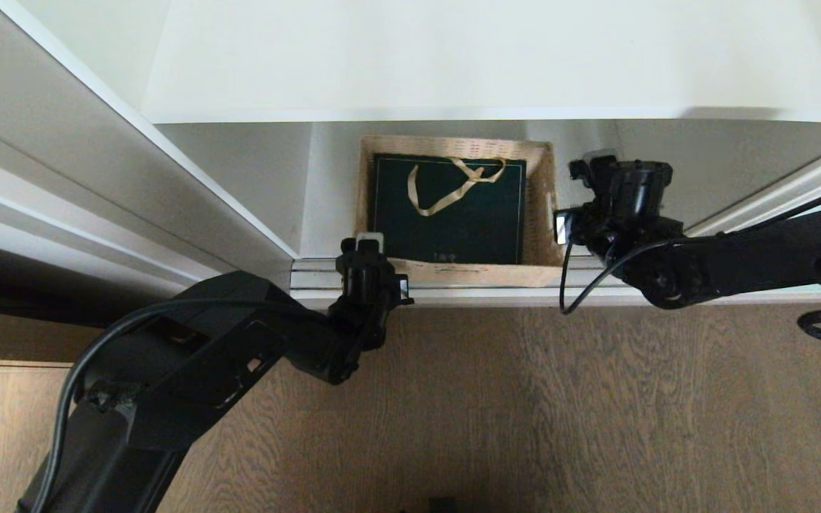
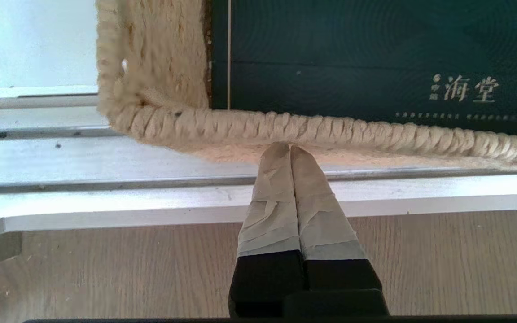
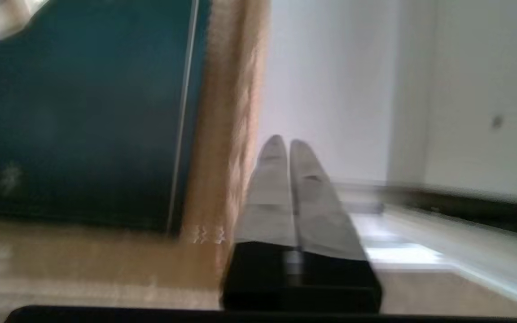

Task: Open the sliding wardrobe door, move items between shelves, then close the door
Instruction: Place the basket on the lower shelf

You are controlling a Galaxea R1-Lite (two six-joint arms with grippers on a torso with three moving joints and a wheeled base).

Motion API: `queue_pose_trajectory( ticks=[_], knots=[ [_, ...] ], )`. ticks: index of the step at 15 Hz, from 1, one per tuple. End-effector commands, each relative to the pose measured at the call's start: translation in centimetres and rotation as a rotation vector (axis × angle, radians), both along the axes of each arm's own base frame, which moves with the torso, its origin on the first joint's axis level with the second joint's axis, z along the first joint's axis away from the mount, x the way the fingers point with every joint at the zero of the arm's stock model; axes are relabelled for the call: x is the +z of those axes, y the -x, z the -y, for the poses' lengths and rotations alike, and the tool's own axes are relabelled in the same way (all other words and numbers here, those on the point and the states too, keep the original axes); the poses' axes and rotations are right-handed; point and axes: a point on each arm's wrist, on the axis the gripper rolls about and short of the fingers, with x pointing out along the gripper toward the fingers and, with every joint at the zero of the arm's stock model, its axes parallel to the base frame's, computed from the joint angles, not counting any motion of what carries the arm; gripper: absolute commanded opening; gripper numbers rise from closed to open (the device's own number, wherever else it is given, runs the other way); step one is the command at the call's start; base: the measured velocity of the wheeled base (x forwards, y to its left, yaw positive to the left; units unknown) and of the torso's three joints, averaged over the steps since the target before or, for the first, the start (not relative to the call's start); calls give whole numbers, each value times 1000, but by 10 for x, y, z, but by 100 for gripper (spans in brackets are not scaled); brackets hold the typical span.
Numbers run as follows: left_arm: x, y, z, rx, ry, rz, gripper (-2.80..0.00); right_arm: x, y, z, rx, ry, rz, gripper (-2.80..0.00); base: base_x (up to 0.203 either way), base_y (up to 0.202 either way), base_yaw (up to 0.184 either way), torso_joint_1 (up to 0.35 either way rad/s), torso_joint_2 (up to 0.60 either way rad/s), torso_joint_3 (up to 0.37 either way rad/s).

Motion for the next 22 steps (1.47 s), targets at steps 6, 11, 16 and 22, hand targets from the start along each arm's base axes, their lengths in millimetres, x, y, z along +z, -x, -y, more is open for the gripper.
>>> queue_pose_trajectory(
  ticks=[6, 11, 16, 22],
  knots=[
    [9, -3, -3, 2, 4, -4, -280, -7, 64, -12, 101, 49, -167, -280, 0, 0, 0, 0, 0, 0],
    [6, -3, -3, 2, 2, -13, -280, -41, 92, -18, 157, 54, -303, -280, 0, 0, 0, 0, 0, 0],
    [20, -8, -2, 5, 9, 0, -280, -55, 101, -23, 193, 26, -382, -280, 0, 0, 0, 0, 0, 0],
    [20, -8, -3, 7, 11, -8, -280, -107, 39, -46, 162, -2, -424, -280, 0, 0, 0, 0, 0, 0]
  ],
)
